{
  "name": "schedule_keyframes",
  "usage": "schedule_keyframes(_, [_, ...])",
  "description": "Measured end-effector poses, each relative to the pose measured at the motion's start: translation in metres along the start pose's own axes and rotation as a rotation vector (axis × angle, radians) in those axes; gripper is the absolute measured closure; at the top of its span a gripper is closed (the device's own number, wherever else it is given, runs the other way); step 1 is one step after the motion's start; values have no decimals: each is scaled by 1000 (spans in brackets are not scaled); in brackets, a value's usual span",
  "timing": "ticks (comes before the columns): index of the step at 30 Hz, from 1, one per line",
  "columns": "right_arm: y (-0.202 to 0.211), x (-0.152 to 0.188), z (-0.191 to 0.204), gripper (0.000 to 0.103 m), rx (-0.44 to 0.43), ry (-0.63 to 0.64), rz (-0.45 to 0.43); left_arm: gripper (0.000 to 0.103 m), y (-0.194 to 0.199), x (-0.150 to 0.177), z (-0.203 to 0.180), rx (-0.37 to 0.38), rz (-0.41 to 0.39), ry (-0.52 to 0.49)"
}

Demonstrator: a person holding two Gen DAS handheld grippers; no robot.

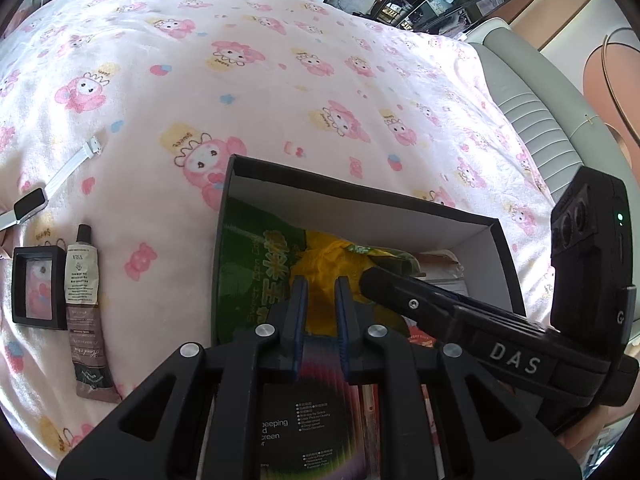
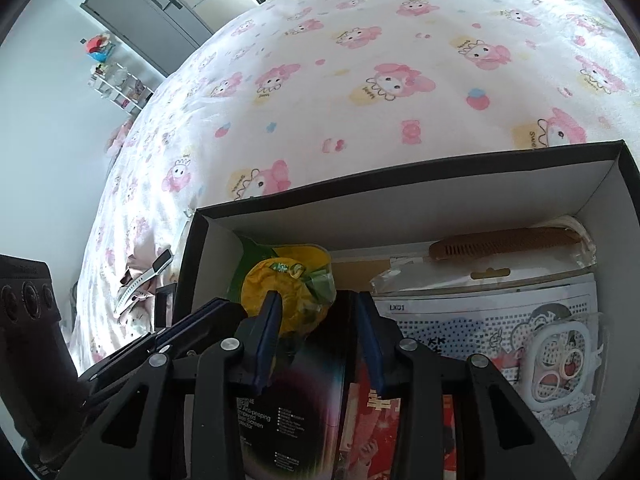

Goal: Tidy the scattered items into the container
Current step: 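Open the right gripper to release the snack bag into the box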

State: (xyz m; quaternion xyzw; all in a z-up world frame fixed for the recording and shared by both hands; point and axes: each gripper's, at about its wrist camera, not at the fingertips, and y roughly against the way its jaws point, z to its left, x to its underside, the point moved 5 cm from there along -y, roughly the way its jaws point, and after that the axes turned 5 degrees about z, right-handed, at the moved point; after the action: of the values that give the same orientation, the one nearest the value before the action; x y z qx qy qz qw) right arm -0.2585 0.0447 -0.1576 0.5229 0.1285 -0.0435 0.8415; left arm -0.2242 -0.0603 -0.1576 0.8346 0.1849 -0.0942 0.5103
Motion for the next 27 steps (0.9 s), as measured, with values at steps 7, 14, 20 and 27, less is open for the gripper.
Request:
schedule_keyframes(7, [31,12,1,68,43,18,-81,84,-2,4,-12,12,10,-42])
schedule_keyframes(14, [46,33,-4,68,57,-8,-86,83,8,18,-21,6,2,-65])
schedule_keyframes(20, [70,64,1,68,74,23,-119,83,46,40,-44,94,-71,-99])
schedule_keyframes(27, [117,101,2,68,117,67,-192,82,92,83,-88,96,-129,-165])
